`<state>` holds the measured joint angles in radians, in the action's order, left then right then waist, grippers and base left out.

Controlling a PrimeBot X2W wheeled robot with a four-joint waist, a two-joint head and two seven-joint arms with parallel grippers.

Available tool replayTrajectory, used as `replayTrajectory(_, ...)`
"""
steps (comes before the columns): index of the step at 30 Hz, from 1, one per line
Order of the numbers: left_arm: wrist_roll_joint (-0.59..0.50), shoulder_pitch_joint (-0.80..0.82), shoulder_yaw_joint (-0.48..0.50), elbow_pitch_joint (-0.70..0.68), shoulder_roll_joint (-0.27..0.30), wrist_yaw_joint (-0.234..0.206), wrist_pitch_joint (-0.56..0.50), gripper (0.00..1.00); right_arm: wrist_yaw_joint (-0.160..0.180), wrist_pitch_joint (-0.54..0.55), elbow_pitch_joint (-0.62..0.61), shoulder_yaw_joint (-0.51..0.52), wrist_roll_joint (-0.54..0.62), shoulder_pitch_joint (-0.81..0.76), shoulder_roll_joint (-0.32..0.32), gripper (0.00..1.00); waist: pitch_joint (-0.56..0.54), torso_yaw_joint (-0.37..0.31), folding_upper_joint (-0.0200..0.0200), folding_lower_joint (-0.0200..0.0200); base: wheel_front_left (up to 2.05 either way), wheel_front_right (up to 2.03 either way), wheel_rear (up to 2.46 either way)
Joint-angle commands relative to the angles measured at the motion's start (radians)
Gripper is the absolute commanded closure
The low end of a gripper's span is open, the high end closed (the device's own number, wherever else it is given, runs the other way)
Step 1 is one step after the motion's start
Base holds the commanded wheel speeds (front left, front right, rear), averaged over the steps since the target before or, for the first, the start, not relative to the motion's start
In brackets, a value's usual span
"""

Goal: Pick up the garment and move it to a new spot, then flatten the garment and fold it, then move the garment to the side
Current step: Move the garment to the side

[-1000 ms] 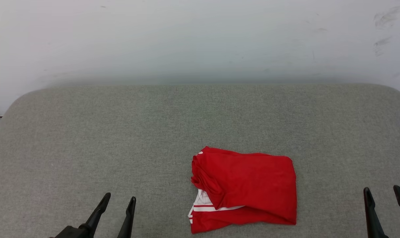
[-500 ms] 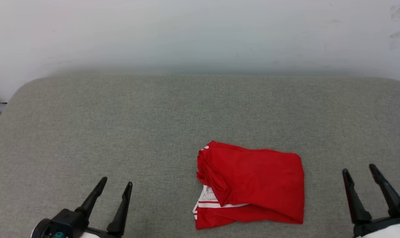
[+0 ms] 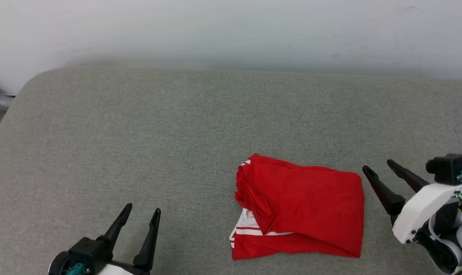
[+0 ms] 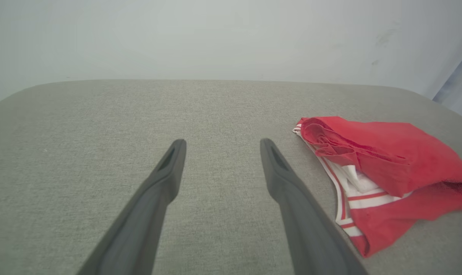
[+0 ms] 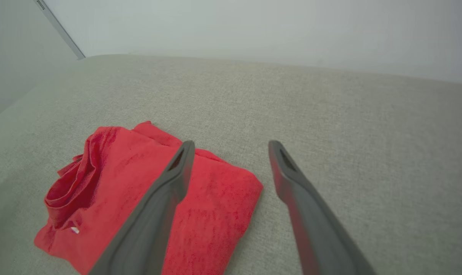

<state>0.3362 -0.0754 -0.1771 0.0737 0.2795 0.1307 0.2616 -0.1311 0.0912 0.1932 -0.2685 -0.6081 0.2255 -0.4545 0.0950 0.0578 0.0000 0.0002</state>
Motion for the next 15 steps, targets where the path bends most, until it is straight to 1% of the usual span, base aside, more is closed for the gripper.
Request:
replayTrajectory(1,0.001,0.015,-0.009,0.008,-0.006,0.0,0.004,0.0,0.001,0.084,0.016,-0.005,-0.041,0.028,-0.009,0.0,0.004,0.004,0.0,-0.0002,0.0,0.0,0.0)
replayTrajectory(5,0.006,0.026,-0.032,0.023,-0.015,0.0,0.004,0.0,0.001,0.302,0.047,0.004,-0.105,0.068,-0.01,0.0,0.014,0.012,0.0,-0.0002,0.0,0.0,0.0)
replayTrajectory(6,0.007,0.029,-0.035,0.026,-0.016,0.0,0.004,0.0,0.001,0.344,0.044,0.011,-0.11,0.079,-0.015,0.0,0.017,0.014,0.0,-0.0002,0.0,0.0,0.0)
replayTrajectory(8,0.01,0.035,-0.044,0.031,-0.017,0.0,0.004,0.0,0.001,0.429,0.051,0.034,-0.125,0.086,-0.005,0.0,0.021,0.019,0.0,-0.0002,0.0,0.0,0.0)
replayTrajectory(13,0.01,0.046,-0.062,0.042,-0.02,0.0,0.004,0.0,0.001,0.565,0.049,0.108,-0.122,0.053,0.041,0.0,0.031,0.033,0.0,-0.0002,0.0,0.0,0.0)
replayTrajectory(15,0.01,0.049,-0.065,0.043,-0.02,0.0,0.004,0.0,0.001,0.585,0.051,0.121,-0.12,0.041,0.052,0.0,0.033,0.036,0.0,-0.0002,0.0,0.0,0.0)
